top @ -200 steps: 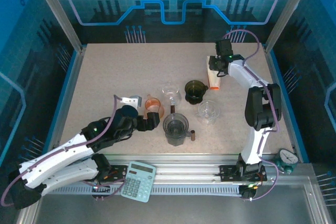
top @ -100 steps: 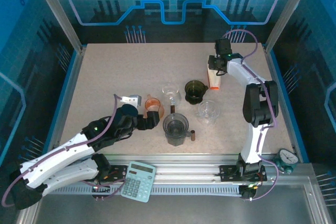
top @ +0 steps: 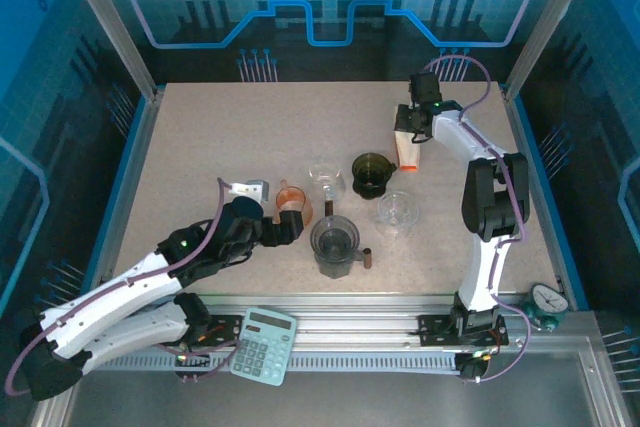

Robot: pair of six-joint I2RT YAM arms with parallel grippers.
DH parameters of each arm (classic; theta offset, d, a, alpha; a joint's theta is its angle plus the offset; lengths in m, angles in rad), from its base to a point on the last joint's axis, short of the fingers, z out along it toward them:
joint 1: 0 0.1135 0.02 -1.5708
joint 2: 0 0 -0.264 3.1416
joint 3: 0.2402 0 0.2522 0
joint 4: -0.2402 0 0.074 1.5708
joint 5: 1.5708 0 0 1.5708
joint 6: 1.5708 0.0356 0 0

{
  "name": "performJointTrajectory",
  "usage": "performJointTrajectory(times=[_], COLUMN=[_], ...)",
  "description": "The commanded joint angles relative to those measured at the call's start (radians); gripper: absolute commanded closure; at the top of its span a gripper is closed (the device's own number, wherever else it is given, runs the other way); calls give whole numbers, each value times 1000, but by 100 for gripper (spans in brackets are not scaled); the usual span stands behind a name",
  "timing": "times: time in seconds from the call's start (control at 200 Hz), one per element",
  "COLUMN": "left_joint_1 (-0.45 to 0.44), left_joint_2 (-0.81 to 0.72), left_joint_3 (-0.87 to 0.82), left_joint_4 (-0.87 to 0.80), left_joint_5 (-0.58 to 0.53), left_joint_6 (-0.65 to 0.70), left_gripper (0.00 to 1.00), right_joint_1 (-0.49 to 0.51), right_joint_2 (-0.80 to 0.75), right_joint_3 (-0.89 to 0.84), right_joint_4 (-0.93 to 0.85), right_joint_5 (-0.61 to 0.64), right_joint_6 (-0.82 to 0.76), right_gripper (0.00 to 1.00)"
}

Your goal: Place the coffee filter in the dripper

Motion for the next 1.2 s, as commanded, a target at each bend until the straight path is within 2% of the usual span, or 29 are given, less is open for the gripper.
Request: performJointTrajectory(times=[0.0, 0.345, 0.841, 1.056, 1.196], left_joint_1=[10, 14, 19, 21, 22], left_joint_2=[1, 0, -12, -28, -41], left_joint_3=[-11, -8, 12, 26, 37], left_joint_4=[18, 4, -39, -58, -78], left_joint_5=[19, 24, 26, 24, 32], left_joint_6=[-11, -18, -27, -37, -47], left_gripper=[1, 1, 1, 1, 1], right_joint_1=[-13, 0, 55, 111, 161], right_joint_2=[-57, -219, -443, -629, -793], right_joint_3=[-30, -142, -223, -286, -348], right_joint_4=[18, 58, 66, 34, -50], right_joint_5=[-2, 15, 134, 141, 73], right_joint_6=[-2, -20, -87, -88, -42], right_gripper=[100, 100, 100, 100, 100])
